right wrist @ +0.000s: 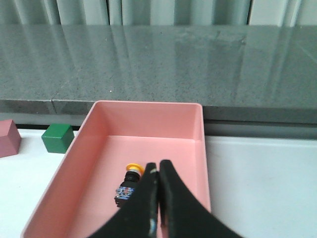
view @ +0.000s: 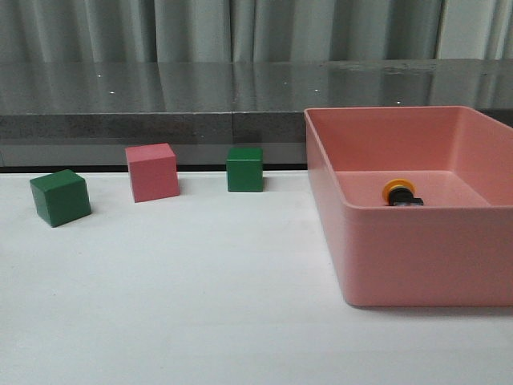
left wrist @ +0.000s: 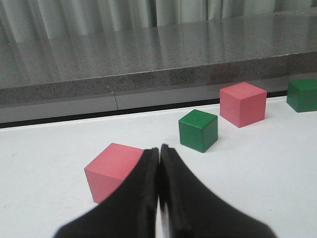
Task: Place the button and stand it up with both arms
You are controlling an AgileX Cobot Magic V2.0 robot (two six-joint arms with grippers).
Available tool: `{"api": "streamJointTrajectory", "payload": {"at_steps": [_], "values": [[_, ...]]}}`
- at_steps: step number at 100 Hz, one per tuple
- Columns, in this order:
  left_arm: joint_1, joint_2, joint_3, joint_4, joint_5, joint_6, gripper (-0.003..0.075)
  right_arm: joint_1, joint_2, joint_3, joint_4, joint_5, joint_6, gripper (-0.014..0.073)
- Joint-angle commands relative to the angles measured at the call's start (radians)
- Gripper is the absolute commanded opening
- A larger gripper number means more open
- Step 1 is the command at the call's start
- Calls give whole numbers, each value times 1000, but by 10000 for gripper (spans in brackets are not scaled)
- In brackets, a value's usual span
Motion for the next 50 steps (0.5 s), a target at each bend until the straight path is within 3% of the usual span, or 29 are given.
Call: {"api": "streamJointTrajectory", "payload": {"at_steps": [1,17,26,33,50], "values": [[0,-29,45,-8,-77,-8,-19,2,138,-118,44,-46,2,-114],[0,-29,45,-8,-77,-8,-20,2,352,-226,60,-107,1,-108],[0,-29,45,-8,-77,-8,-20,2,467,-277,60,-102,1,-42],[0,-29,45,-8,-77,-8,-20,5,547,-309,60,-91,1,76],[0,-29,45,-8,-77,-8,-19,27,695,-372,60,-82,1,527]]}}
